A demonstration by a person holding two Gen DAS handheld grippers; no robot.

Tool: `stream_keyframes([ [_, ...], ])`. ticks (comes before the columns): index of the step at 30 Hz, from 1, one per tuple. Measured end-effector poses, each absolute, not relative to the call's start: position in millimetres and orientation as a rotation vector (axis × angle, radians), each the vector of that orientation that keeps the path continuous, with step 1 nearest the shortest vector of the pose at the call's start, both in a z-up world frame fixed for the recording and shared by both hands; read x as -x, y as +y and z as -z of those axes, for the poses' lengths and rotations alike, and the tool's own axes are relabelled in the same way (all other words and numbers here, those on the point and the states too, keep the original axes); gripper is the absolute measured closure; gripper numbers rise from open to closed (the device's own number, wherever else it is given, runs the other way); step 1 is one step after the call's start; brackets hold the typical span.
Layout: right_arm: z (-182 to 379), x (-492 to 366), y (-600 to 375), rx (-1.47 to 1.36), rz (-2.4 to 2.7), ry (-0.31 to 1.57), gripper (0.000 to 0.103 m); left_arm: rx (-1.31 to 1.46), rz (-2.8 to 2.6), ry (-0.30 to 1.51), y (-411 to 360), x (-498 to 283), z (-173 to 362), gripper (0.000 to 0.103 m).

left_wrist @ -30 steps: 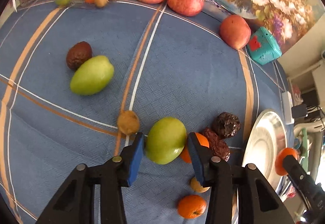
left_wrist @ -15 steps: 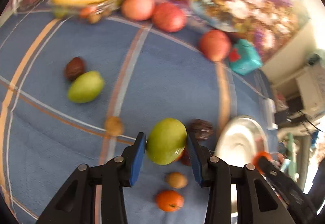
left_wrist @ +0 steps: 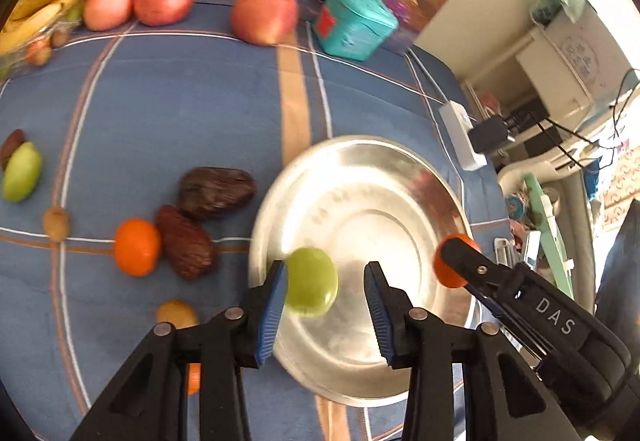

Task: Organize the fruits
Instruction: 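Carry the tangerine and green pear into the steel bowl and open both tools, then lift both open tools out of the steel bowl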

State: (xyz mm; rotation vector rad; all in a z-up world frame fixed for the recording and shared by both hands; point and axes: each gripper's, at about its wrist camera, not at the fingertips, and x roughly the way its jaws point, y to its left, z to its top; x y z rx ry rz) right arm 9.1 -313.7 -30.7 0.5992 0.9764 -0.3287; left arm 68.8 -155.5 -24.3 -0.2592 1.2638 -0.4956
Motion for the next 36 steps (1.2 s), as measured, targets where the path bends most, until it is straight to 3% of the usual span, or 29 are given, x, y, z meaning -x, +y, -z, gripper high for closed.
stream_keyframes([
  [8, 26.2, -8.0, -314.0, -0.575, 0.325, 0.953, 0.061, 0.198, 0.465, 1.252, -157.1, -69.6, 26.1, 0.059],
  [9, 26.3, -8.4, -313.7, -0.572, 0.324, 0.955, 0.059, 0.192, 0.452, 1.251, -154.1, -69.9, 26.1, 0.058],
  [10, 26.8, -8.8, -313.2, -0.568, 0.325, 0.957, 0.047, 0.187, 0.435, 1.251, -151.1, -70.6, 26.6, 0.057],
  [12, 27.3, -9.5, -312.5, -0.563, 0.327, 0.958, 0.028, 0.188, 0.39, 1.255, -140.3, -71.8, 26.5, 0.05],
  [14, 27.3, -10.1, -311.4, -0.553, 0.33, 0.959, 0.026, 0.199, 0.348, 1.257, -130.3, -73.6, 27.2, 0.033],
  [18, 28.6, -11.8, -308.2, -0.523, 0.339, 0.97, 0.018, 0.173, 0.227, 1.242, -110.0, -76.7, 26.4, 0.017],
  [20, 29.1, -12.0, -306.7, -0.515, 0.337, 0.968, 0.016, 0.138, 0.167, 1.221, -102.4, -77.1, 26.1, 0.0],
  [23, 28.5, -13.1, -302.3, -0.503, 0.324, 0.959, 0.014, 0.062, 0.071, 1.186, -90.2, -77.7, 25.1, 0.0],
  [25, 27.3, -14.4, -297.5, -0.486, 0.316, 0.953, 0.006, 0.03, 0.028, 1.164, -81.3, -78.1, 23.3, 0.0],
  [36, 26.1, -29.6, -245.4, -0.373, 0.143, 0.989, 0.006, 0.036, -0.073, 1.074, -30.6, -82.8, -0.4, 0.0],
])
